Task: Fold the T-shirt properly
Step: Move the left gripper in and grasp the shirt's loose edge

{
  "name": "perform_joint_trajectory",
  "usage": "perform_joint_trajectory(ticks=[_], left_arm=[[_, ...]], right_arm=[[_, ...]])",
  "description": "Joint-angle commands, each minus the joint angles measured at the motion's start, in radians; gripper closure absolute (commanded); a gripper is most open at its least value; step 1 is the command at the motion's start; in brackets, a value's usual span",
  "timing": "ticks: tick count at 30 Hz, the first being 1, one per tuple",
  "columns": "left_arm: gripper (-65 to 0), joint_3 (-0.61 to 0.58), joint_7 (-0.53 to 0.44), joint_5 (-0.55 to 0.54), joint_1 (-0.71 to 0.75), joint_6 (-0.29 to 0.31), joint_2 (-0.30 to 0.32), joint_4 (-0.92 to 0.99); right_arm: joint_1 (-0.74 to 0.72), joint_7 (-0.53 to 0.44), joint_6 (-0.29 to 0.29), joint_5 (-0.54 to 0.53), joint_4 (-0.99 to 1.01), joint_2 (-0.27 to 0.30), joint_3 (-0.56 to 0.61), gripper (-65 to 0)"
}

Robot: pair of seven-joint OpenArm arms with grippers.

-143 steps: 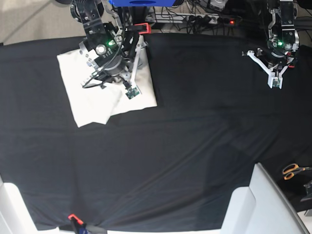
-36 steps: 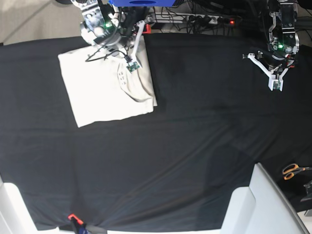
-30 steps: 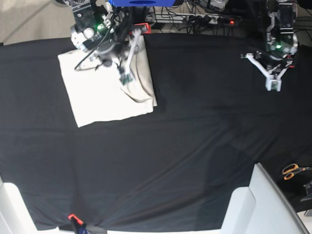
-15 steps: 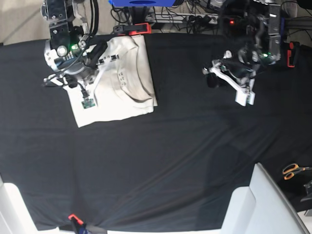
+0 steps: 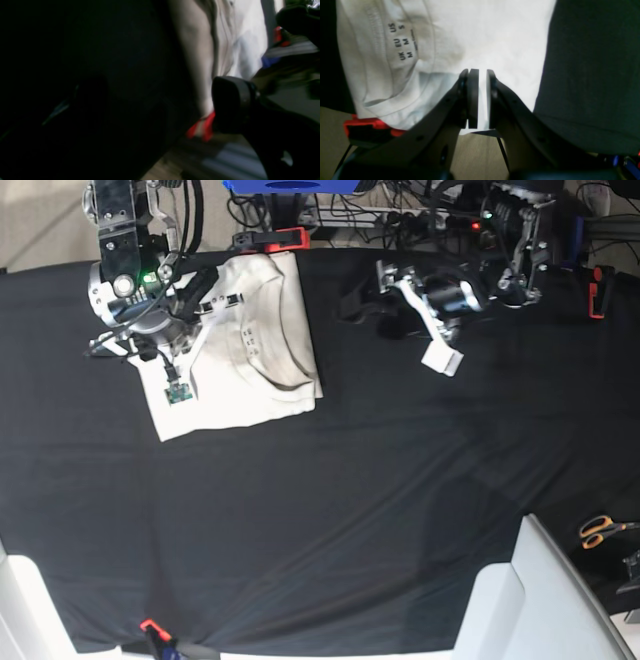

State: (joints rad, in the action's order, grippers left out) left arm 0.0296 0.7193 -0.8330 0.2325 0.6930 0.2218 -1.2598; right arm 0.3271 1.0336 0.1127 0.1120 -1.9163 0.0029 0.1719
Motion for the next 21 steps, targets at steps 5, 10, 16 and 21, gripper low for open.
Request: perform_joint_trajectory(ticks=[5,10,16,21], left_arm=[[-64.0,-0.033,0.012,0.008,-0.038,0.005,-0.034,0.087],[-64.0,-0.064,0.012,0.051,-0.074,0.005,-0.097,0.117],[-64.0,-0.102,0.010,0.226,-0.089,0.005,-0.186,0.117],[-64.0,-0.099,0.010,0.261,-0.118,0.005,-0.229,0.147]], right_arm=[[-0.004,-0.012,0.002,0.002,-0.015,-0.001,0.001,-5.4],[-0.003,-0.012,0.002,0.002,-0.015,-0.001,0.002,-5.4],[-0.003,-0.012,0.002,0.002,-0.015,-0.001,0.001,-5.4],[-0.001,-0.012,0.002,0.002,-0.015,-0.001,0.001,-5.4]])
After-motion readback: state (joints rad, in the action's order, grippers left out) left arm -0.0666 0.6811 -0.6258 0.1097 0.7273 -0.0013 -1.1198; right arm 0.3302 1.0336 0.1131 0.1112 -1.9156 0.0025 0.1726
